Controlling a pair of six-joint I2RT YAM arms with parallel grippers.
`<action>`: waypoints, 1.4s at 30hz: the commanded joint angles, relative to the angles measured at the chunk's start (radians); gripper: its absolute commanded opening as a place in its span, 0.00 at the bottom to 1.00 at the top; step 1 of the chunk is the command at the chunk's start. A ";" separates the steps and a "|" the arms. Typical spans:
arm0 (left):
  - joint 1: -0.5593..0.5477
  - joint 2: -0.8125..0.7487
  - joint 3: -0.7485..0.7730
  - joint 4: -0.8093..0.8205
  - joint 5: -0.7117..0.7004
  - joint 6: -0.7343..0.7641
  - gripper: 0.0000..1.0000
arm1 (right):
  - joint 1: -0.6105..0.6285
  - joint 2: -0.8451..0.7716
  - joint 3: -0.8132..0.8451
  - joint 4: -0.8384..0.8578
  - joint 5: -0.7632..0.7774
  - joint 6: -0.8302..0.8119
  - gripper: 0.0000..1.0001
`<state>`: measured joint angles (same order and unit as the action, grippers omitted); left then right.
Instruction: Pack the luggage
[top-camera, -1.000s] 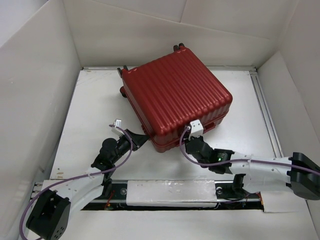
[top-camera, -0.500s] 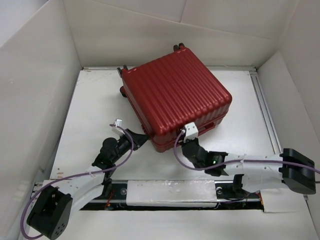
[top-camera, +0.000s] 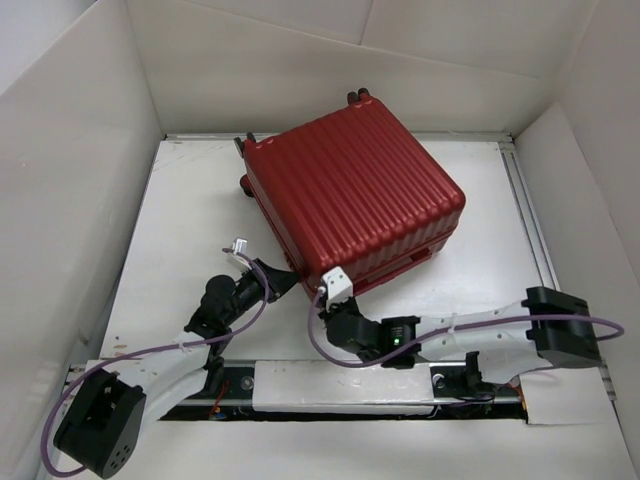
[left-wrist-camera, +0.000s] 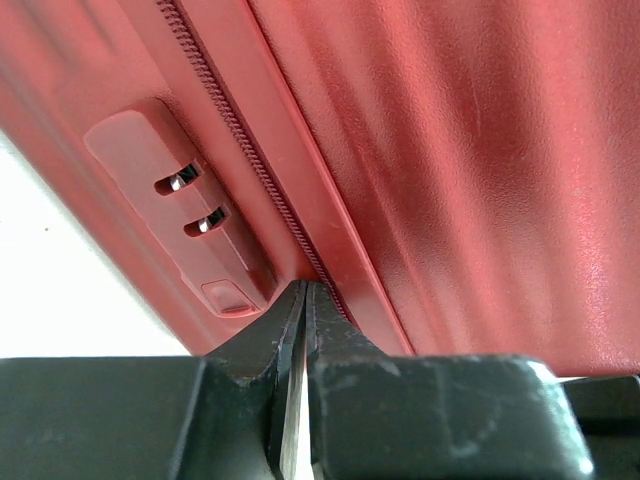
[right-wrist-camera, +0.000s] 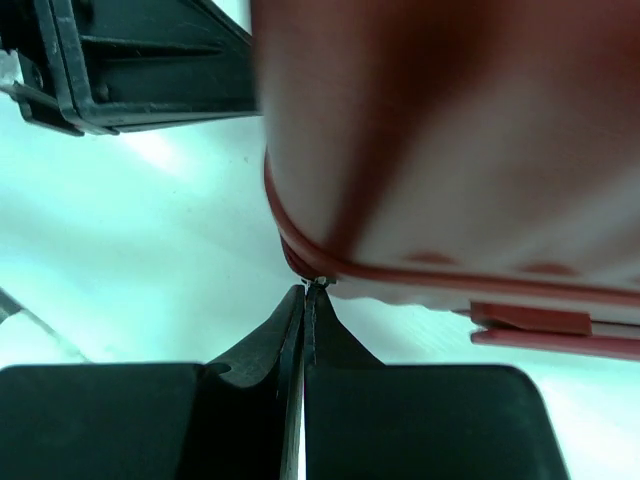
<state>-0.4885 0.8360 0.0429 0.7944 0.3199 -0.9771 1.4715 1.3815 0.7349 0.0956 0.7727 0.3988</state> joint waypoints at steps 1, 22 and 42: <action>-0.004 0.005 -0.037 0.088 0.047 -0.002 0.00 | 0.087 0.088 0.125 0.137 -0.207 0.017 0.00; -0.004 -0.181 -0.045 -0.076 0.208 -0.003 0.00 | 0.013 0.377 0.209 0.618 0.165 0.064 0.32; 0.041 -0.344 0.317 -0.636 -0.254 0.155 0.74 | -0.062 -0.219 -0.155 -0.408 0.244 0.793 0.63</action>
<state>-0.4515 0.4164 0.2512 0.1844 0.1593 -0.8608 1.4681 1.1797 0.5655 -0.2123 1.0435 1.1309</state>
